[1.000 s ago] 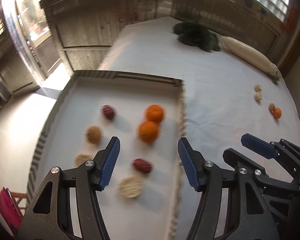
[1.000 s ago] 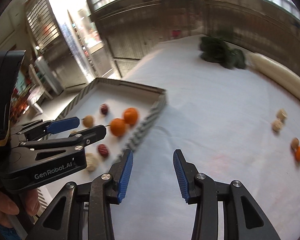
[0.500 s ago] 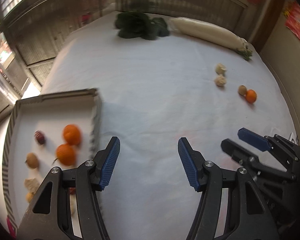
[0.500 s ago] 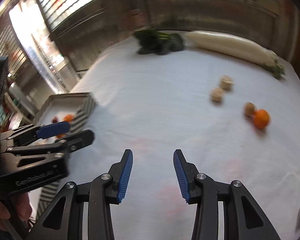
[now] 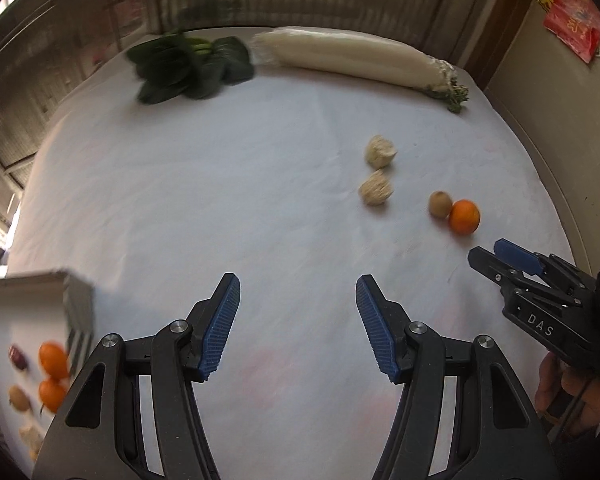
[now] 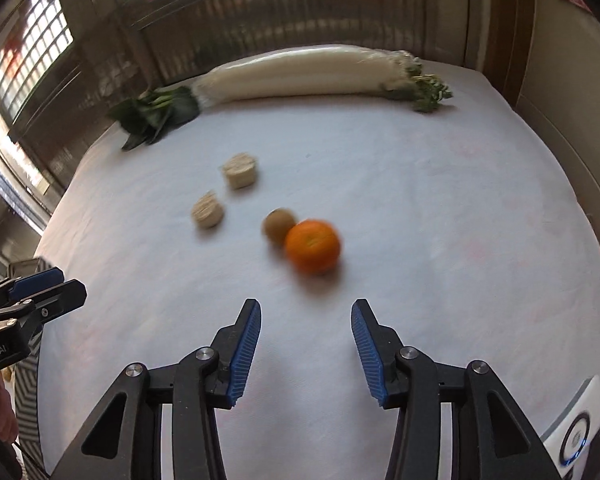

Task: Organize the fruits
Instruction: 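Grasp a beige slice with the left gripper while the right gripper grasps a mandarin orange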

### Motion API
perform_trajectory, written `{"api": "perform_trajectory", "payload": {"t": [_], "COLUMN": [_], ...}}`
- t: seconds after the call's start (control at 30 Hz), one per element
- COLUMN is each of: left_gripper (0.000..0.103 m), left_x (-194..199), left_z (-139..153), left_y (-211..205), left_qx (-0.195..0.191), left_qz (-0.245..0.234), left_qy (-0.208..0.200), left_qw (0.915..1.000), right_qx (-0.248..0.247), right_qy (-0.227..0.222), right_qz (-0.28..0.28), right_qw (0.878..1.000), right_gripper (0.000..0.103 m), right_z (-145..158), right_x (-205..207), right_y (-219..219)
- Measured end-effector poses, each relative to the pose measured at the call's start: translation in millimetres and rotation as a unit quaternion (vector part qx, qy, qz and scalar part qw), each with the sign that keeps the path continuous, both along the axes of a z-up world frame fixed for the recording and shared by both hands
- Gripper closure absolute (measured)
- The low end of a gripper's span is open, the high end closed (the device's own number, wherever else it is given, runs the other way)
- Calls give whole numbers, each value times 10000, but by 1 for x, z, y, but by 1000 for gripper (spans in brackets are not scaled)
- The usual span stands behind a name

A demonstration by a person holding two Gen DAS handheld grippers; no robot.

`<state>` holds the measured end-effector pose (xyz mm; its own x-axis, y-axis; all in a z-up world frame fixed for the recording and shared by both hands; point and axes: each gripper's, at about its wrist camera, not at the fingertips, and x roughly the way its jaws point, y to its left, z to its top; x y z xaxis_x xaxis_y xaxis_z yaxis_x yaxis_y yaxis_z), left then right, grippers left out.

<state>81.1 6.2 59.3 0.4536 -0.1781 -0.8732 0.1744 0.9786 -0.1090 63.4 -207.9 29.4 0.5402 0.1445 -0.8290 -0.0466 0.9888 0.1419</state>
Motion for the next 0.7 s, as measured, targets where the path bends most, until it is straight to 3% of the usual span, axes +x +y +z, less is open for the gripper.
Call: {"api": "perform_trajectory", "payload": {"t": [0.27,0.37,0.7], "left_gripper": [42,42,42], "left_x": [41,53,76], "left_z": [-13,-17,-32], "left_y": [-31,-42,-70], "left_qx": [3,6,79], "left_qz": [-405,-517,-793], "left_qy": [79,71,60], "left_qw": [9991,9986,9968], "right_qx": [44,72,360], "right_qy": [-94,-79,-219], "right_qz": [248,377,127], "right_qw": [9996,9992,9990], "right_gripper": [57,71,72], "right_z": [-5,-9,-9], "right_x": [31,37,26], "right_y": [-8,-7,-21]}}
